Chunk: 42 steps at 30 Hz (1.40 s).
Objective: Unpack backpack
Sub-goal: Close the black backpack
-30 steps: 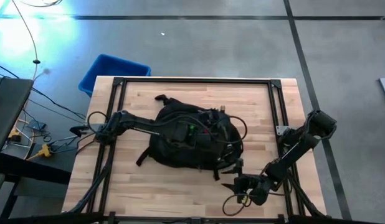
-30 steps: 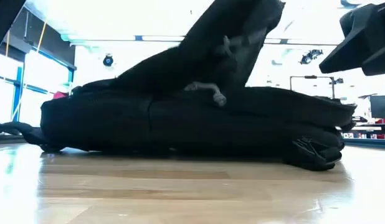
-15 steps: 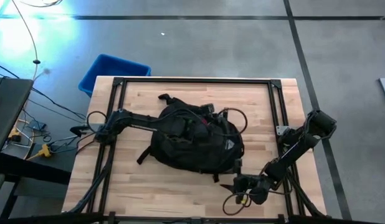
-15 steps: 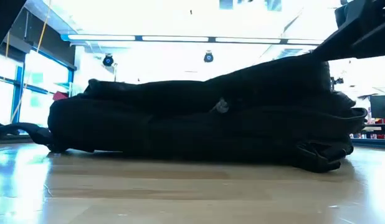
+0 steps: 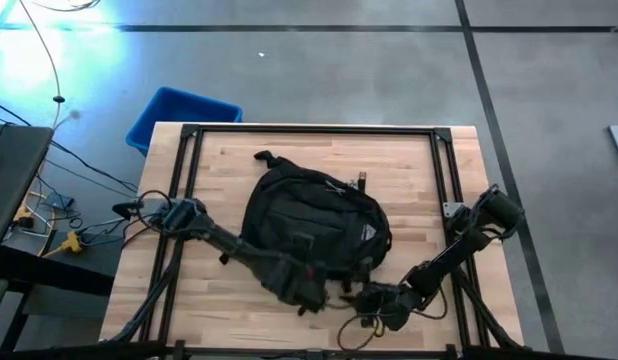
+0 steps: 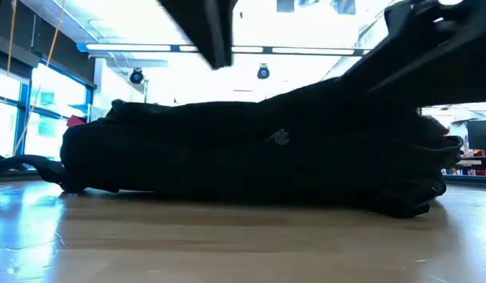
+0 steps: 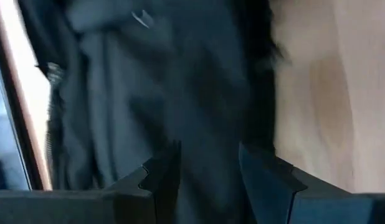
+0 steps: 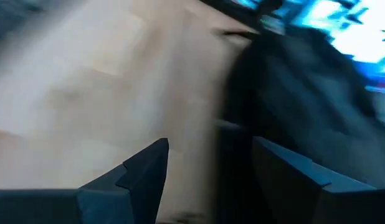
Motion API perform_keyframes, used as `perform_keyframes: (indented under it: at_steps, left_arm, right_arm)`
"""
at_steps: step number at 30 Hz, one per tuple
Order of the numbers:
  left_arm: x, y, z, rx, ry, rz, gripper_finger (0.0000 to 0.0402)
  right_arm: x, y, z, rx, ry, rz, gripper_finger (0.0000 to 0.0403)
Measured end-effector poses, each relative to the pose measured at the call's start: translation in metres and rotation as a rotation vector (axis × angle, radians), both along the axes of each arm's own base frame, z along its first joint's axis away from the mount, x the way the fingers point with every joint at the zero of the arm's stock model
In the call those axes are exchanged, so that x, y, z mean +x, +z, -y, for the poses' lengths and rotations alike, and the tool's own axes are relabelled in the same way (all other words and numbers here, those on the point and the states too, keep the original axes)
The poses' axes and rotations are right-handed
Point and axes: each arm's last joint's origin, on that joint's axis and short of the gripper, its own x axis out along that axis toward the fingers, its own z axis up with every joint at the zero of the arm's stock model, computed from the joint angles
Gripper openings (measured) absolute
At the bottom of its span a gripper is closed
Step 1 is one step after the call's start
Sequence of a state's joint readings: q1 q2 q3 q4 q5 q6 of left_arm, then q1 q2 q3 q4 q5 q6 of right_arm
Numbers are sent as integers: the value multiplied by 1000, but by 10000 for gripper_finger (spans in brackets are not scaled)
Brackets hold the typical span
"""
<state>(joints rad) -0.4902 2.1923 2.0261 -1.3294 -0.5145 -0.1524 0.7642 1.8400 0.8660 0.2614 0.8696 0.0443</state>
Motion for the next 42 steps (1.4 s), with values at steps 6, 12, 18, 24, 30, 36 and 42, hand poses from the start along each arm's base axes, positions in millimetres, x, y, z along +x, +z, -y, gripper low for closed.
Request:
perform_keyframes:
  at_steps: [6,12,18,24,30,36,42]
  left_arm:
    - [-10,-46,8,61,-33,-53,143]
    - [-3,-55,4,126,-15,53,155]
    - [6,-51,1,231,10,194,163]
    - [16,-54,-22,178,71,158,161]
    - [29,-57,-44,119,132,162,56]
    - [35,-36,-39,198,197,332,5]
    - [37,-1,-21,211,240,527,2]
  right_arm:
    - [9,-2,28,-187,-210,-54,216]
    - [7,1,35,-165,-277,-89,216]
    - [-1,10,16,-162,-229,-84,216]
    - [-12,16,-6,-110,-146,-77,216]
    - [-16,7,-6,62,-142,-94,216]
    - [-18,0,3,112,-258,26,216]
    - [-12,3,8,76,-314,105,212]
